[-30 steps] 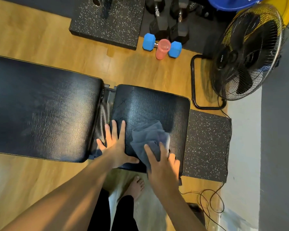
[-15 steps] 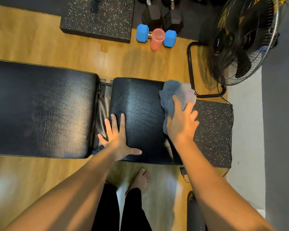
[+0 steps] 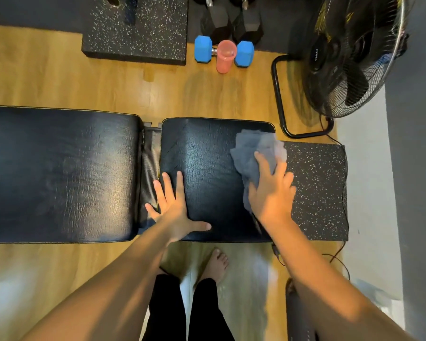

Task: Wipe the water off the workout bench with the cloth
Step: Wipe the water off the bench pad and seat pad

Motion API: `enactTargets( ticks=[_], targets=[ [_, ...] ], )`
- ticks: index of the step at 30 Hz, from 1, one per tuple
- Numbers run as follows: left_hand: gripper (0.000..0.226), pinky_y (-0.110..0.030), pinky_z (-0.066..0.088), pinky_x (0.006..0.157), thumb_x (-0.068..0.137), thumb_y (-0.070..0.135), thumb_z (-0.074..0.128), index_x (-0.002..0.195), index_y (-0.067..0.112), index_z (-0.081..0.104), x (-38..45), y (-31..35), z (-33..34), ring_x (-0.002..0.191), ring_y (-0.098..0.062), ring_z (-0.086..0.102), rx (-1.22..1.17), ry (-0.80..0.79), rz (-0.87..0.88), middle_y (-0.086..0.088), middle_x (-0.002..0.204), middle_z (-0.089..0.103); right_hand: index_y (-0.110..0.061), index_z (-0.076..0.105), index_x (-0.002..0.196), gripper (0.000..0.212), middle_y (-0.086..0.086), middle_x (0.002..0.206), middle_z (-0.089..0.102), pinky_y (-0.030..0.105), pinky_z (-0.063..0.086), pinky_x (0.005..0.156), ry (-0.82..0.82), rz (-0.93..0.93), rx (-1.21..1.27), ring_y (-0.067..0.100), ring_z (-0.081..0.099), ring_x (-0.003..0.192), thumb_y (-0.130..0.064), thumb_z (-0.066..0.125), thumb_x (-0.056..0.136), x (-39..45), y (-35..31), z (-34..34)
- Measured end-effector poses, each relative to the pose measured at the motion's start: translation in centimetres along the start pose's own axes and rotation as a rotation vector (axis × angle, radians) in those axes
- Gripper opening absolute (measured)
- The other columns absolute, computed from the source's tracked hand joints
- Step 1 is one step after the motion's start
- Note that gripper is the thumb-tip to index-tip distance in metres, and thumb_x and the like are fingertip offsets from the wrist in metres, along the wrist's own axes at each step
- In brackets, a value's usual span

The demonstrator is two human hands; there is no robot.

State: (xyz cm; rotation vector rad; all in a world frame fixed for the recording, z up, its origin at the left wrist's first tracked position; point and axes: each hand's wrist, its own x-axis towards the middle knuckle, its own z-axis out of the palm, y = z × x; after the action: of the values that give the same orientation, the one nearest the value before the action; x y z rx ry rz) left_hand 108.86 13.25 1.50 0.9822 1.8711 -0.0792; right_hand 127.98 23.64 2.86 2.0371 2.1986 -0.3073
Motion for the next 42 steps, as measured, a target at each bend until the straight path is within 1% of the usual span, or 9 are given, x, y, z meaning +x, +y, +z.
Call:
enactTargets(
  ticks=[6, 10, 15, 18, 25, 28, 32, 37, 42],
  targets=[
    [0.161, -0.073, -0.002, 0.111, 0.043, 0.070, 0.085, 0.137, 0.046, -0.043, 0.0, -0.3, 0.1, 0.139, -0.022, -0.044, 0.003, 0.001, 0.016, 0.008, 0.147, -0.053, -0.041, 0.028, 0.144, 0.061, 0.011, 0.131, 0.037, 0.054, 0.045, 0.080, 0.067, 0.184, 0.199, 0.037, 0.045, 0.107, -0.034, 0.059, 0.092, 5.2, -0.1, -1.1],
    [0.159, -0.073, -0.001, 0.111, 0.043, 0.071, 0.085, 0.133, 0.049, -0.044, -0.1, -0.1, 0.0, 0.141, -0.023, -0.042, 0.006, 0.003, 0.022, 0.007, 0.147, -0.052, -0.039, 0.028, 0.146, 0.063, 0.013, 0.132, 0.037, 0.053, 0.047, 0.081, 0.041, 0.163, 0.204, 0.037, 0.045, 0.105, -0.034, 0.059, 0.092, 1.2, 0.8, -0.4],
    [0.159, -0.073, -0.003, 0.111, 0.044, 0.069, 0.086, 0.133, 0.050, -0.044, -0.4, 0.0, -0.1, 0.140, -0.022, -0.043, -0.010, -0.007, 0.027, 0.008, 0.146, -0.053, -0.034, 0.041, 0.144, 0.070, 0.023, 0.138, 0.041, 0.046, 0.046, 0.065, 0.014, 0.076, 0.075, 0.038, 0.048, 0.087, -0.033, 0.072, 0.081, -7.9, 2.2, 1.7],
    [0.159, -0.073, -0.004, 0.110, 0.044, 0.070, 0.086, 0.135, 0.050, -0.043, -0.5, 0.1, -0.3, 0.139, -0.022, -0.044, -0.022, -0.019, 0.037, 0.010, 0.144, -0.055, -0.034, 0.044, 0.142, 0.074, 0.021, 0.140, 0.046, 0.044, 0.044, 0.064, -0.024, 0.039, 0.001, 0.035, 0.049, 0.084, -0.032, 0.076, 0.075, -11.3, 2.4, 2.2],
    [0.159, -0.073, -0.002, 0.111, 0.043, 0.071, 0.084, 0.137, 0.048, -0.042, -0.6, 0.0, -0.1, 0.138, -0.022, -0.045, 0.023, -0.011, 0.018, 0.012, 0.142, -0.057, -0.040, 0.030, 0.145, 0.071, 0.013, 0.139, 0.035, 0.049, 0.046, 0.077, 0.012, 0.048, -0.054, 0.035, 0.048, 0.102, -0.033, 0.067, 0.084, -1.3, 0.9, -0.7],
    [0.158, -0.071, -0.003, 0.111, 0.047, 0.070, 0.084, 0.138, 0.045, -0.042, -0.7, 0.4, -0.2, 0.139, -0.022, -0.043, 0.062, -0.024, -0.009, 0.010, 0.143, -0.056, -0.041, 0.022, 0.148, 0.072, 0.011, 0.148, 0.025, 0.055, 0.039, 0.091, -0.076, 0.107, 0.029, 0.038, 0.039, 0.118, -0.028, 0.062, 0.090, 2.7, -0.6, -1.3],
    [0.158, -0.066, -0.002, 0.116, 0.050, 0.067, 0.085, 0.141, 0.041, -0.041, -1.2, 1.3, -0.7, 0.141, -0.021, -0.041, 0.096, -0.027, -0.053, 0.008, 0.146, -0.053, -0.037, 0.028, 0.147, 0.072, 0.013, 0.147, 0.032, 0.051, 0.043, 0.084, -0.019, -0.019, -0.034, 0.037, 0.045, 0.108, -0.033, 0.066, 0.086, -2.6, -0.8, -0.9],
    [0.158, -0.058, -0.001, 0.120, 0.052, 0.064, 0.087, 0.144, 0.037, -0.039, -1.1, 1.7, -0.9, 0.143, -0.022, -0.038, 0.111, -0.022, -0.097, 0.005, 0.150, -0.050, -0.036, 0.038, 0.143, 0.084, 0.016, 0.140, 0.039, 0.049, 0.050, 0.072, -0.125, -0.098, -0.007, 0.037, 0.050, 0.094, -0.033, 0.080, 0.071, -12.3, 0.4, 2.0],
    [0.159, -0.059, -0.003, 0.119, 0.052, 0.069, 0.084, 0.139, 0.034, -0.046, -0.3, 1.5, -0.9, 0.141, -0.026, -0.041, 0.180, -0.078, -0.126, 0.001, 0.145, -0.055, -0.040, 0.038, 0.139, 0.074, 0.011, 0.137, 0.038, 0.046, 0.046, 0.073, -0.039, -0.123, -0.080, 0.034, 0.049, 0.090, -0.038, 0.075, 0.076, -8.9, 0.9, 1.4]
  ],
)
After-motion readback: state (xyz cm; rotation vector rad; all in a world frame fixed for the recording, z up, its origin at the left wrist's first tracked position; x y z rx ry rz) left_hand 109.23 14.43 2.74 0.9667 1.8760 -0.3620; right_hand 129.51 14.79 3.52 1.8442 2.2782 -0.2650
